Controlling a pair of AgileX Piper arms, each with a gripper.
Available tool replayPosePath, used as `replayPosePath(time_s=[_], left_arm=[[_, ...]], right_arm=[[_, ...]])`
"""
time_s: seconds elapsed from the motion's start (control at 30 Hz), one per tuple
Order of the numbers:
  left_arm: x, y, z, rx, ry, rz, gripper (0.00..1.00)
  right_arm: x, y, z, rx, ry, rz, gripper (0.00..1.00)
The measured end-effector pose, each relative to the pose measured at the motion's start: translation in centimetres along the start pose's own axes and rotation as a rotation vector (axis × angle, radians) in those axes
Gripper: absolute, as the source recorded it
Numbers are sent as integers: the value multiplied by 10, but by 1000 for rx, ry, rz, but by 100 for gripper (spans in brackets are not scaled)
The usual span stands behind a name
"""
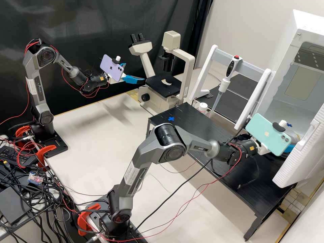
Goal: Move the petri dish to the incubator
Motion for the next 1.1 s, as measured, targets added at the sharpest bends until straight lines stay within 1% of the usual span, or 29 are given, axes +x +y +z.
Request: replayPosePath(time_s=[0.07, 0.17, 0.27, 0.33, 0.4, 0.43, 0.47, 0.5, 0.53, 0.73, 0.77, 0.8, 0.87, 0.9, 0.93, 1.1], left_arm=[[0, 0, 0, 0, 0, 0, 100], [0, 0, 0, 0, 0, 0, 100], [0, 0, 0, 0, 0, 0, 100], [0, 0, 0, 0, 0, 0, 100], [0, 0, 0, 0, 0, 0, 100], [0, 0, 0, 0, 0, 0, 100], [0, 0, 0, 0, 0, 0, 100], [0, 0, 0, 0, 0, 0, 100], [0, 0, 0, 0, 0, 0, 100], [0, 0, 0, 0, 0, 0, 100], [0, 0, 0, 0, 0, 0, 100], [0, 0, 0, 0, 0, 0, 100], [0, 0, 0, 0, 0, 0, 100], [0, 0, 0, 0, 0, 0, 100], [0, 0, 0, 0, 0, 0, 100], [0, 0, 0, 0, 0, 0, 100]], right_arm=[[8, 4, -4, -2, -2, 5, 0], [23, 2, -12, 1, -1, 0, 0], [39, -4, -19, -3, -13, -22, 0], [48, -6, -24, 6, -14, -31, 0], [59, -11, -29, 1, -10, -51, 0], [61, -14, -28, 11, -15, -61, 0], [67, -17, -29, 2, -17, -73, 0], [71, -18, -33, 10, -15, -76, 0], [76, -23, -32, 4, -25, -87, 0], [100, -35, -31, -1, -49, -78, 0], [104, -37, -31, 8, -50, -73, 0], [107, -37, -31, -4, -49, -69, 0], [112, -38, -32, -5, -48, -61, 0], [114, -39, -31, 4, -52, -61, 0], [115, -38, -31, -9, -52, -60, 0], [125, -42, -29, -20, -55, -78, 0]])
